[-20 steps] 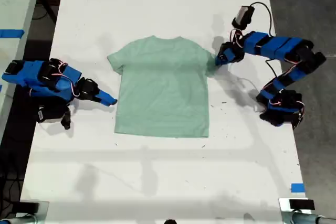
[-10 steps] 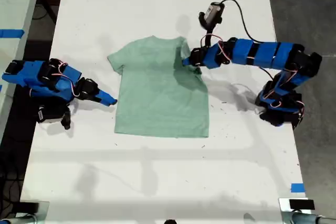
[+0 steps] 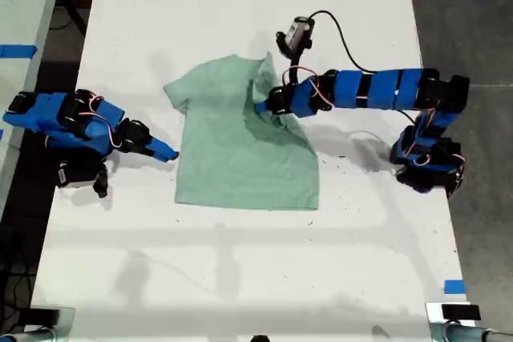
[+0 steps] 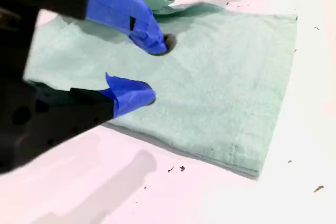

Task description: Fold t shirt

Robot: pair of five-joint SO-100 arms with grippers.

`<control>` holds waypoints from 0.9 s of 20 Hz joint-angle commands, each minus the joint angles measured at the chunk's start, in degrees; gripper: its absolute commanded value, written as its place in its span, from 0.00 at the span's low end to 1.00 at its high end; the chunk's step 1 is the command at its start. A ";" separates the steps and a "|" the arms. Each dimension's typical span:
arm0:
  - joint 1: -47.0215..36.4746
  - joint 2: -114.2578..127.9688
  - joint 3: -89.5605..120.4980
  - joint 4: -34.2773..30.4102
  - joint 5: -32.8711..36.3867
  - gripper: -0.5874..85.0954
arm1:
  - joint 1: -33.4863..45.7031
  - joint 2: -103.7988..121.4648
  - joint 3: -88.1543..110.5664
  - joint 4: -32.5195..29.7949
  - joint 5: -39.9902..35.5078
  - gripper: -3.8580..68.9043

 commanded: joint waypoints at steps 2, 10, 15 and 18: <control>0.44 0.44 0.35 0.18 0.26 0.14 | -2.64 1.76 -5.71 3.78 2.20 0.30; 0.44 0.44 0.35 0.18 0.26 0.14 | 2.29 48.69 27.69 20.65 8.17 0.04; 0.44 0.44 0.35 0.18 0.26 0.14 | -4.13 85.61 57.22 31.73 13.80 0.04; 0.44 0.44 0.35 0.18 0.44 0.14 | -3.52 108.54 70.75 45.62 15.91 0.04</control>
